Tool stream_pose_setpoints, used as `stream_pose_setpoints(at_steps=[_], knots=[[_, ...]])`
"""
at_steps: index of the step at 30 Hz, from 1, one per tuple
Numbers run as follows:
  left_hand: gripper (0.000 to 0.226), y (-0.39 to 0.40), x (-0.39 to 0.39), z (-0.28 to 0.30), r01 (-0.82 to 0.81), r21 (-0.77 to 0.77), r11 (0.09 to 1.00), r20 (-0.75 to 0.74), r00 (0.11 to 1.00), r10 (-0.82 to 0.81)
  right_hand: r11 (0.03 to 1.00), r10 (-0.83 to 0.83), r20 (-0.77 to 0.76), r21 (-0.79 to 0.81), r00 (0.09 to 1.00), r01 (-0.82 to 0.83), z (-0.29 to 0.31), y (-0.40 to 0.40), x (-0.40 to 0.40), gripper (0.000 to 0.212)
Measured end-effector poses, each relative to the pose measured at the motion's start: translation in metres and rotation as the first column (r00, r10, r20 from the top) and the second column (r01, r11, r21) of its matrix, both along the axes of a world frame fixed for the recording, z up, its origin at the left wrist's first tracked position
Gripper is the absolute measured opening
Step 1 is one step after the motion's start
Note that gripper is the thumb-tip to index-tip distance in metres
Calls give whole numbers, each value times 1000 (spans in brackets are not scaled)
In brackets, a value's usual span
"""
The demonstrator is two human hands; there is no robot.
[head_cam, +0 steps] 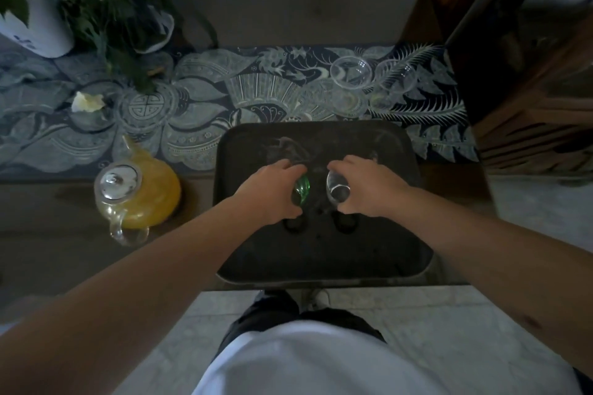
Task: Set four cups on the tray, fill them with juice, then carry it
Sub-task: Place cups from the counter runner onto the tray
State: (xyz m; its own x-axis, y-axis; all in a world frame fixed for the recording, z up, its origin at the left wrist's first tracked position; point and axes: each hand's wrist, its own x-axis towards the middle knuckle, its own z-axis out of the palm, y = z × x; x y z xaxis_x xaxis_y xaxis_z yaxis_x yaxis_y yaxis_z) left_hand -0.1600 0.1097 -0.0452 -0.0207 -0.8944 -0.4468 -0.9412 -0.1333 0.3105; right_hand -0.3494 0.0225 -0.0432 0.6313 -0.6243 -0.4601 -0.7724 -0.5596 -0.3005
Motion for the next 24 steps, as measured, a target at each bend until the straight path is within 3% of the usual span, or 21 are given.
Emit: stream_pose_setpoints(at_steps=[10,24], knots=[[90,19,-26,-16,12,37,999,-15,1000,-12,997,-43,30,64,999,41,-19,25,-30,88],[88,21,-35,-25,2,61,998,27,1000,-4,999,-32,42,2,999,32,-30,33,-34,90]])
